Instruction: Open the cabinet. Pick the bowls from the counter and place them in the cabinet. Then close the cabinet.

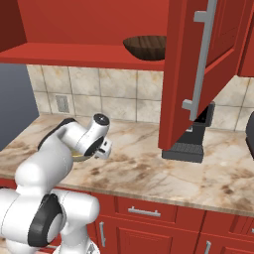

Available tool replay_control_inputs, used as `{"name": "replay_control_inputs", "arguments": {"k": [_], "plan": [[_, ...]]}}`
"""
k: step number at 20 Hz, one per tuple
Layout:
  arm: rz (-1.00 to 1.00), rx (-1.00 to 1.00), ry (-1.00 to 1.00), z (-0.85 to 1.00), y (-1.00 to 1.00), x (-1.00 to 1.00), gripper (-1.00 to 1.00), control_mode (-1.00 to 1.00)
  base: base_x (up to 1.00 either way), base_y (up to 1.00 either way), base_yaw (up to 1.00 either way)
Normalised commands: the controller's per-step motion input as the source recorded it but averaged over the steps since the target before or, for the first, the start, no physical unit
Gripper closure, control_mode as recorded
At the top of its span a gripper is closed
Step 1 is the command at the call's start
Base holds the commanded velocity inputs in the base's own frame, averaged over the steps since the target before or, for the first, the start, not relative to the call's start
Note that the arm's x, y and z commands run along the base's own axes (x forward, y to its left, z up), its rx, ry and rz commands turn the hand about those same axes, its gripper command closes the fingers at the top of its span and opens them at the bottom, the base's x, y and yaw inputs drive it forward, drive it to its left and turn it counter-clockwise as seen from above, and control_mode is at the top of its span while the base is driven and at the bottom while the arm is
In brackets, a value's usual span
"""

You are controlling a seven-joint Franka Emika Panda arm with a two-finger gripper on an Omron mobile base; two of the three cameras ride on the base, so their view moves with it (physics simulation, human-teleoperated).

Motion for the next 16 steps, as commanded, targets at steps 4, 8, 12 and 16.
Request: {"name": "replay_control_inputs", "arguments": {"k": [4, 8, 12, 16], "plan": [[0.0, 0.0, 0.03, -0.23, 0.12, 0.13, -1.0, -1.0, 0.0, 0.0, 0.0], [0.0, 0.0, 0.03, -0.15, 0.16, 0.18, -1.0, -1.0, 0.0, 0.0, 0.0], [0.0, 0.0, 0.0, -0.15, 0.12, 0.14, -1.0, -1.0, 0.0, 0.0, 0.0], [0.0, 0.0, 0.0, -0.23, 0.1, 0.15, -1.0, -1.0, 0.0, 0.0, 0.0]]}}
